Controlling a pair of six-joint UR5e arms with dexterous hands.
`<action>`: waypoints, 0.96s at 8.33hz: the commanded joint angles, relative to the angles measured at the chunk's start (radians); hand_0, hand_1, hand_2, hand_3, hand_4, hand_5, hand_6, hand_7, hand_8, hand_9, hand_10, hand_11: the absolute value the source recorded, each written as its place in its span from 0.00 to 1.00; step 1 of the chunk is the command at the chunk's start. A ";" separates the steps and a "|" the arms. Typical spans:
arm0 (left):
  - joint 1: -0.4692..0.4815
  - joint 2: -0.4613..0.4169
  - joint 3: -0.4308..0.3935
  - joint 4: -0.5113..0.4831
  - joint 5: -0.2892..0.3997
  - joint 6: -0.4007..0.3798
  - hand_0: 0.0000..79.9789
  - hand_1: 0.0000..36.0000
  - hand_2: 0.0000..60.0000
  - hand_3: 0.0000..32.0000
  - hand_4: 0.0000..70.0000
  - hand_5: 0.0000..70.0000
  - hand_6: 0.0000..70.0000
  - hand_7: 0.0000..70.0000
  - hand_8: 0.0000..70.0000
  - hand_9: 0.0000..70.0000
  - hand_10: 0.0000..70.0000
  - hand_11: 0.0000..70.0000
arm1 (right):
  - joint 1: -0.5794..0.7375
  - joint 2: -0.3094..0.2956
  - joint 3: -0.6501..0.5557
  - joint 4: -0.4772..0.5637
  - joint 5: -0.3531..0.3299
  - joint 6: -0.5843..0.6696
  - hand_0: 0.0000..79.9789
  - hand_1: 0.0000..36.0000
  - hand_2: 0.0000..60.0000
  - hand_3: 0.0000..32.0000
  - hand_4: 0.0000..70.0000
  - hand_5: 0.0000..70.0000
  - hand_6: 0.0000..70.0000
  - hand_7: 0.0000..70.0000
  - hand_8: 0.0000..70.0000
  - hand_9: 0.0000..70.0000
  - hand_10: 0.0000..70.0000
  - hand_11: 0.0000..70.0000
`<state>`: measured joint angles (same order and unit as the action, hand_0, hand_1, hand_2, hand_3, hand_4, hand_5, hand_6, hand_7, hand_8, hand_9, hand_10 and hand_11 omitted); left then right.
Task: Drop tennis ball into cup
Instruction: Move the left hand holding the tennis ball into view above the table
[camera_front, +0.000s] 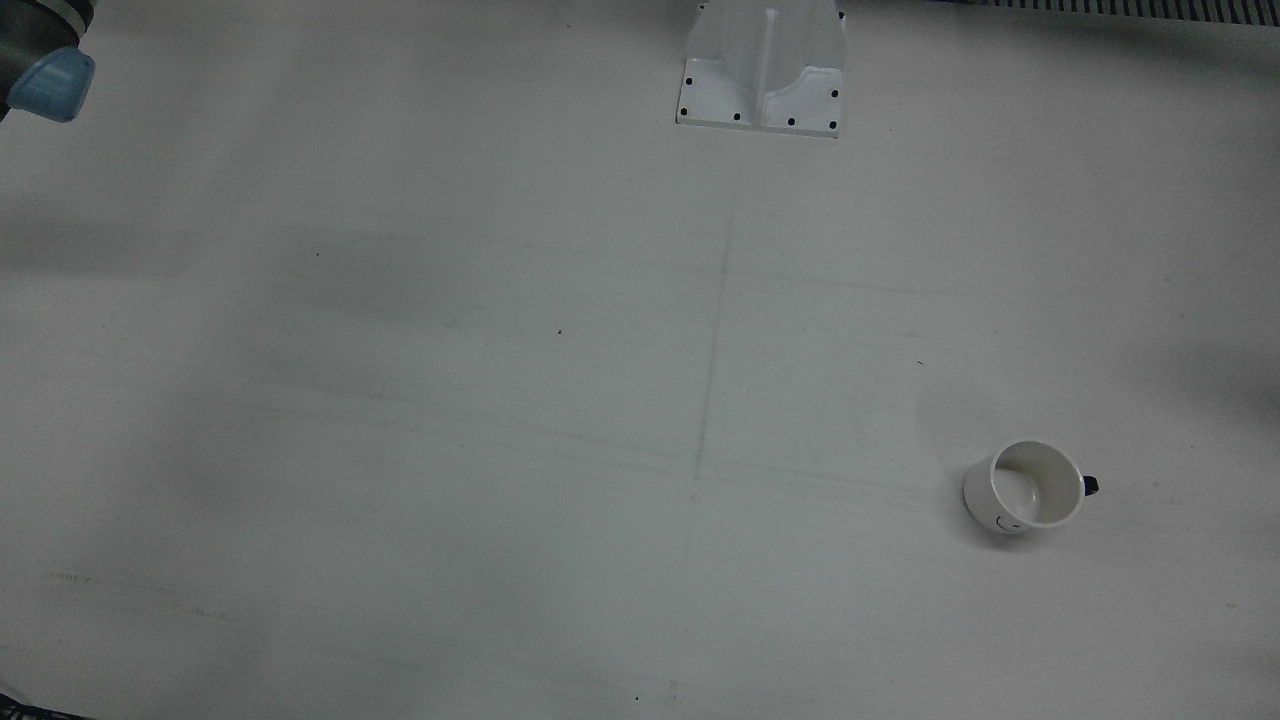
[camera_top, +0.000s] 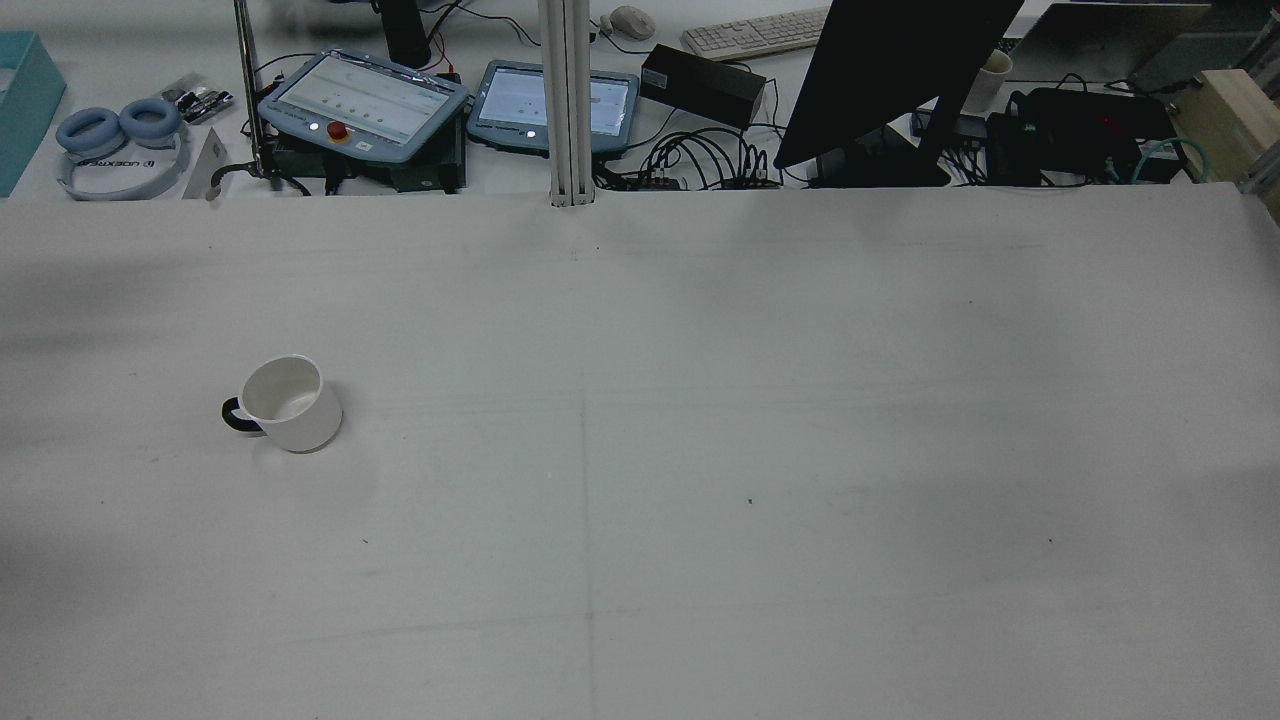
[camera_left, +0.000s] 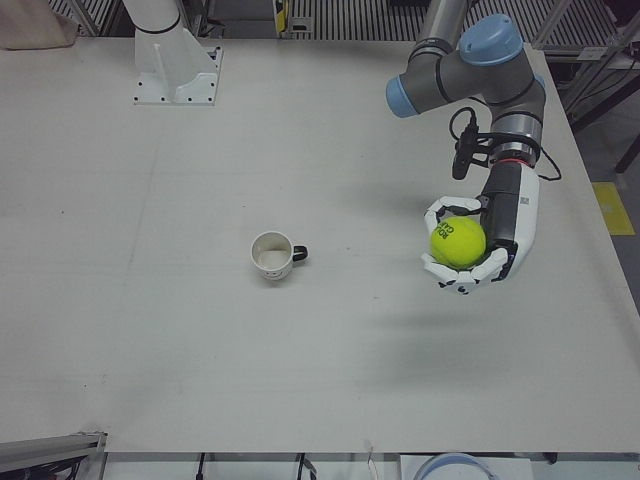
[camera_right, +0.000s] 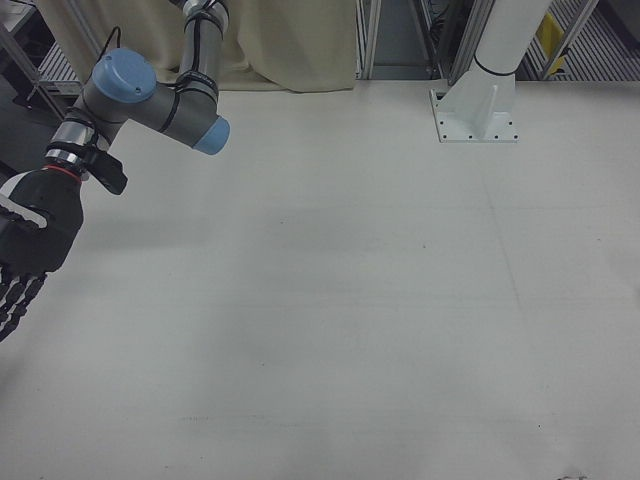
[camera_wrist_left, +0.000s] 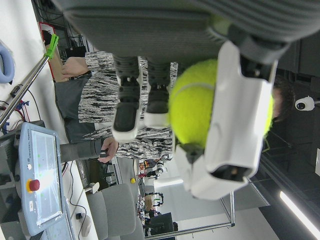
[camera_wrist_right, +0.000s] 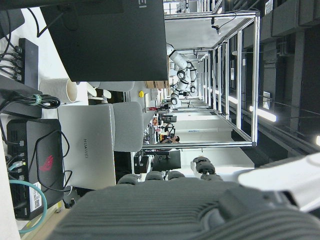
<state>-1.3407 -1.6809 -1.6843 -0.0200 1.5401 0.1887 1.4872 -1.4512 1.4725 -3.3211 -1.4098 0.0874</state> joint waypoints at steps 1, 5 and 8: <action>0.000 0.001 -0.005 0.000 0.002 0.000 1.00 1.00 0.97 0.00 0.58 0.49 1.00 1.00 0.76 0.97 0.56 0.83 | 0.001 0.000 0.000 0.000 0.000 0.000 0.00 0.00 0.00 0.00 0.00 0.00 0.00 0.00 0.00 0.00 0.00 0.00; 0.269 -0.016 -0.103 0.035 -0.015 0.000 1.00 1.00 0.98 0.00 0.57 0.50 1.00 1.00 0.76 0.97 0.56 0.83 | 0.001 0.000 0.000 0.000 0.000 0.000 0.00 0.00 0.00 0.00 0.00 0.00 0.00 0.00 0.00 0.00 0.00 0.00; 0.399 -0.040 -0.084 0.041 -0.061 0.011 1.00 1.00 0.99 0.00 0.54 0.48 1.00 1.00 0.76 0.97 0.57 0.84 | -0.001 0.000 0.000 0.000 0.000 0.000 0.00 0.00 0.00 0.00 0.00 0.00 0.00 0.00 0.00 0.00 0.00 0.00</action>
<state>-1.0305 -1.7105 -1.7781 0.0181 1.5072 0.1919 1.4874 -1.4511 1.4726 -3.3211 -1.4097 0.0874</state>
